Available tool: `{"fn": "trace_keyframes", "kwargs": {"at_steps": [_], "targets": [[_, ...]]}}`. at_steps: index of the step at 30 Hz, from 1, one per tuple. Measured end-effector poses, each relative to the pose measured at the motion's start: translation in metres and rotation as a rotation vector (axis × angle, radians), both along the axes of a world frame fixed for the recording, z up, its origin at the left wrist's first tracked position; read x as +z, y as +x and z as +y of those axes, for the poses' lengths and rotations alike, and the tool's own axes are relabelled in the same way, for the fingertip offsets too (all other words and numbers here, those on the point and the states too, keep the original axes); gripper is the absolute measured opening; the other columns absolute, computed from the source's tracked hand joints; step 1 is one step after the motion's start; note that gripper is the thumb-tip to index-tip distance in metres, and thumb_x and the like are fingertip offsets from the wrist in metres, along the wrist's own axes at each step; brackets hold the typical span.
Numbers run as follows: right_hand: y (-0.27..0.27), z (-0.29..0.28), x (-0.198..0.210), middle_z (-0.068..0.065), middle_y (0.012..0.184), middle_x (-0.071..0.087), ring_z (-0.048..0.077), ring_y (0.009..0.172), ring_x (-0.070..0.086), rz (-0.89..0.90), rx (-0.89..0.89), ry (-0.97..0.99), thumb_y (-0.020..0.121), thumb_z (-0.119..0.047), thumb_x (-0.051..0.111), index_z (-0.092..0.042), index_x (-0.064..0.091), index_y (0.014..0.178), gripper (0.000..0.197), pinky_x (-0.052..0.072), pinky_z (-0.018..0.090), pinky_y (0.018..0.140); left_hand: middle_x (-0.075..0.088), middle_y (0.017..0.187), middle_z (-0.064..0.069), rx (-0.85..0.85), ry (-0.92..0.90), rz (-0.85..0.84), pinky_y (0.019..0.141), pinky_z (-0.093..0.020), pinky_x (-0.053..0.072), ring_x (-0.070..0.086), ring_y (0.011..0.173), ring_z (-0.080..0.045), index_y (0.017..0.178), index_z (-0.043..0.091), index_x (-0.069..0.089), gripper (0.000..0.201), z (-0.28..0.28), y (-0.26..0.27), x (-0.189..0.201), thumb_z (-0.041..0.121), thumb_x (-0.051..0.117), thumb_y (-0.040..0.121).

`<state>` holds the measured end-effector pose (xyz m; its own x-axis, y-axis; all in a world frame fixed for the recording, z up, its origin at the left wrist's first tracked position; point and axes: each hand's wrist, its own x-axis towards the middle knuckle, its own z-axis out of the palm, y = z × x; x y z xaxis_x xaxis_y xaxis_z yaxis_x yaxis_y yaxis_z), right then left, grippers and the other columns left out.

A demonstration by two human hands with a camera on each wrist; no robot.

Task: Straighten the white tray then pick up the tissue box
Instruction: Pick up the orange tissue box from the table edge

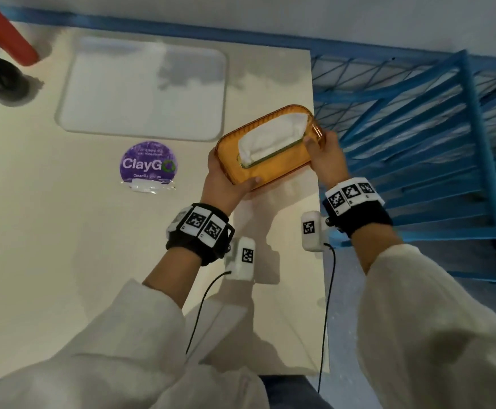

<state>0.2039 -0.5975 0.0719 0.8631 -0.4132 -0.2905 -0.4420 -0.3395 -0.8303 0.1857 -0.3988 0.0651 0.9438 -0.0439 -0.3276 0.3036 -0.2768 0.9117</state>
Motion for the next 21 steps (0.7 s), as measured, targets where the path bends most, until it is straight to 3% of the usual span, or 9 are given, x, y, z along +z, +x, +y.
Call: {"fn": "trace_keyframes", "kwargs": {"at_steps": [3,6,9,11,14,16,21], "targets": [[0.046,-0.017,-0.004,0.004,0.103,0.053,0.023,0.098,0.055,-0.009,-0.011,-0.014,0.092,-0.028,0.046,-0.006,0.041,0.126,0.041,0.045,0.036,0.085,0.046,0.139,-0.012,-0.019,0.031,-0.032,0.092,-0.022,0.037,0.049,0.123,-0.024,0.14,0.009,0.019,0.094,-0.017,0.045,0.001,0.018,0.08,0.068],[0.081,-0.028,-0.012,0.004,0.102,0.053,0.021,0.093,0.054,-0.007,-0.004,-0.027,0.092,-0.027,0.044,-0.007,0.041,0.125,0.039,0.046,0.035,0.084,0.045,0.14,-0.012,-0.018,0.055,-0.031,0.095,-0.023,0.038,0.047,0.125,-0.025,0.14,0.009,0.018,0.095,-0.031,0.083,-0.007,0.019,0.079,0.068],[0.108,-0.036,-0.021,0.002,0.096,0.056,0.021,0.088,0.055,-0.007,0.003,-0.048,0.091,-0.029,0.044,-0.01,0.043,0.121,0.036,0.049,0.04,0.082,0.045,0.14,-0.013,0.003,0.083,-0.017,0.104,-0.034,0.041,0.047,0.125,-0.028,0.14,0.008,0.018,0.097,-0.042,0.11,-0.015,0.019,0.08,0.067],[0.118,-0.04,-0.026,0.0,0.092,0.055,0.02,0.087,0.055,-0.02,0.009,-0.058,0.091,-0.028,0.043,-0.009,0.043,0.121,0.036,0.046,0.035,0.078,0.045,0.139,-0.013,0.009,0.099,-0.015,0.106,-0.038,0.042,0.047,0.125,-0.028,0.14,0.007,0.019,0.097,-0.047,0.122,-0.018,0.019,0.081,0.066],[0.133,-0.047,-0.033,0.002,0.102,0.053,0.017,0.094,0.051,-0.052,0.01,-0.062,0.094,-0.025,0.042,-0.007,0.039,0.126,0.037,0.042,0.029,0.084,0.046,0.139,-0.011,-0.006,0.118,-0.035,0.106,-0.035,0.041,0.047,0.125,-0.026,0.139,0.009,0.023,0.094,-0.054,0.142,-0.025,0.022,0.081,0.066],[0.138,-0.049,-0.039,0.004,0.108,0.054,0.016,0.098,0.052,-0.086,0.022,-0.069,0.094,-0.027,0.043,-0.007,0.038,0.128,0.039,0.044,0.031,0.09,0.048,0.138,-0.009,-0.015,0.135,-0.046,0.1,-0.029,0.04,0.049,0.123,-0.024,0.138,0.012,0.026,0.09,-0.055,0.151,-0.029,0.025,0.08,0.067],[0.144,-0.049,-0.047,0.007,0.12,0.057,0.02,0.105,0.057,-0.131,0.031,-0.036,0.094,-0.028,0.042,-0.013,0.033,0.134,0.043,0.049,0.033,0.09,0.051,0.136,-0.007,-0.005,0.142,-0.034,0.094,-0.028,0.042,0.051,0.12,-0.024,0.138,0.016,0.024,0.088,-0.055,0.164,-0.036,0.029,0.077,0.069]]}}
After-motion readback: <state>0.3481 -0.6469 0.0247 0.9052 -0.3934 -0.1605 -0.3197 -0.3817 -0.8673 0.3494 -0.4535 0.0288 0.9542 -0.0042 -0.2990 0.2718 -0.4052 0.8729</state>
